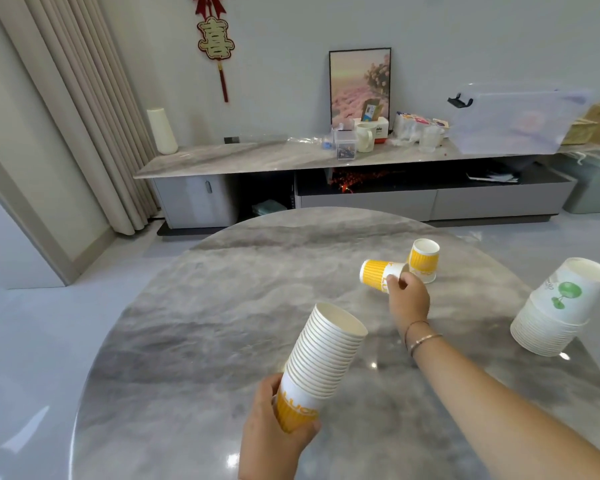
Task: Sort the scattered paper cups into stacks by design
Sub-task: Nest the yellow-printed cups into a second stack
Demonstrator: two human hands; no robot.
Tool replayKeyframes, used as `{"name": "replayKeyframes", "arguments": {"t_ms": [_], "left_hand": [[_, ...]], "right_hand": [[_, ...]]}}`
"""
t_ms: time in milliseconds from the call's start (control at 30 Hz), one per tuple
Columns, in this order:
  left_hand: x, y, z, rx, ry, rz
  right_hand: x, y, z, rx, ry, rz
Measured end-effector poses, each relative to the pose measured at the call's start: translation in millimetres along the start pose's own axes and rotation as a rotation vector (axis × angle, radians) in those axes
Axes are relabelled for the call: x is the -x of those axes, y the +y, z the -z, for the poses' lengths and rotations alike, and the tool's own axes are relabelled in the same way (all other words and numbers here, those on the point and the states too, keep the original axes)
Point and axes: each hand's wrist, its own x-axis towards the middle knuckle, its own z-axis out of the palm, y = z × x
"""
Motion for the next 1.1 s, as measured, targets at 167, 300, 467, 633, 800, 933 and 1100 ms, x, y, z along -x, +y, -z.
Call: {"name": "replayKeyframes", "arguments": {"t_ms": [167, 300, 467, 633, 800, 933, 1100], "left_hand": [[9, 4, -2, 0.009, -0.007, -0.062], [13, 8, -5, 0.031, -0.014, -0.083], [22, 17, -5, 0.040, 0.008, -0.110], [25, 18, -8, 0.031, -0.022, -0.129], [23, 13, -11, 0.032, -0.029, -0.113], [20, 9, -12, 0.027, -0.015, -0.102], [17, 6, -13, 0.026, -0.007, -0.084]], "right_hand": [[60, -53, 76, -0.237, -0.114, 0.394], [97, -88, 126, -0.227, -0.280, 0.650], [120, -80, 135, 0.043, -0.398, 0.773], [135, -66, 122, 0.246, -0.522, 0.823], [132, -62, 113, 0.076, -0.570, 0.799], [42, -46, 100, -0.041, -0.187, 0.536], [-63, -8, 76, 0.311, -0.103, 0.178]]}}
